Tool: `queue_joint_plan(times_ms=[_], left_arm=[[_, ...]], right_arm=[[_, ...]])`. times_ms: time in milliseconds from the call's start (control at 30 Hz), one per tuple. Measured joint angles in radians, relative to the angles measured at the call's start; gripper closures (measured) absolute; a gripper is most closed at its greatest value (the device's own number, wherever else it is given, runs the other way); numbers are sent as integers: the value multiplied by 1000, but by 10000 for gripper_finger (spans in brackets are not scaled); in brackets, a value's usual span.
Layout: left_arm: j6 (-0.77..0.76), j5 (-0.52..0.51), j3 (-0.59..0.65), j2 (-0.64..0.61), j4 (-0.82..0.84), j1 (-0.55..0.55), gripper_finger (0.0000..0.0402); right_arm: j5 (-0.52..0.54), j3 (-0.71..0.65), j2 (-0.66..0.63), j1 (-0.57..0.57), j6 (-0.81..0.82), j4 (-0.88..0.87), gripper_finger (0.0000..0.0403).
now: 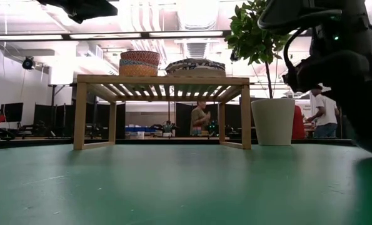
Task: Place and stack bowls onto a shelf
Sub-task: Stack the yellow bowl on top of the dark blue bowl on the shelf
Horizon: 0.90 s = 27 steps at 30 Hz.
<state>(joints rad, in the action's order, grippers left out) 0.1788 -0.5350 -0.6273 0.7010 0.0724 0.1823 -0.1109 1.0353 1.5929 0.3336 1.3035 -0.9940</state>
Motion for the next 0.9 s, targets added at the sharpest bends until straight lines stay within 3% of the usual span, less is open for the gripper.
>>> queue_joint_plan(times_ms=[67, 267, 367, 667, 900], left_arm=[[1, 0, 0, 0, -3, 0, 364], [35, -6, 0, 0, -41, 0, 364], [48, -20, 0, -3, -93, 0, 364], [1, -35, 0, -53, -120, 0, 364], [-56, -32, 14, -108, -114, 0, 364]], right_arm=[[4, 21, 0, 0, -39, -13, 383], [29, 150, 0, -7, -241, -17, 388], [116, 254, 0, -16, -357, -1, 388], [294, 568, 0, -81, -885, 185, 389], [325, 703, 1, -181, -1330, 388, 390]])
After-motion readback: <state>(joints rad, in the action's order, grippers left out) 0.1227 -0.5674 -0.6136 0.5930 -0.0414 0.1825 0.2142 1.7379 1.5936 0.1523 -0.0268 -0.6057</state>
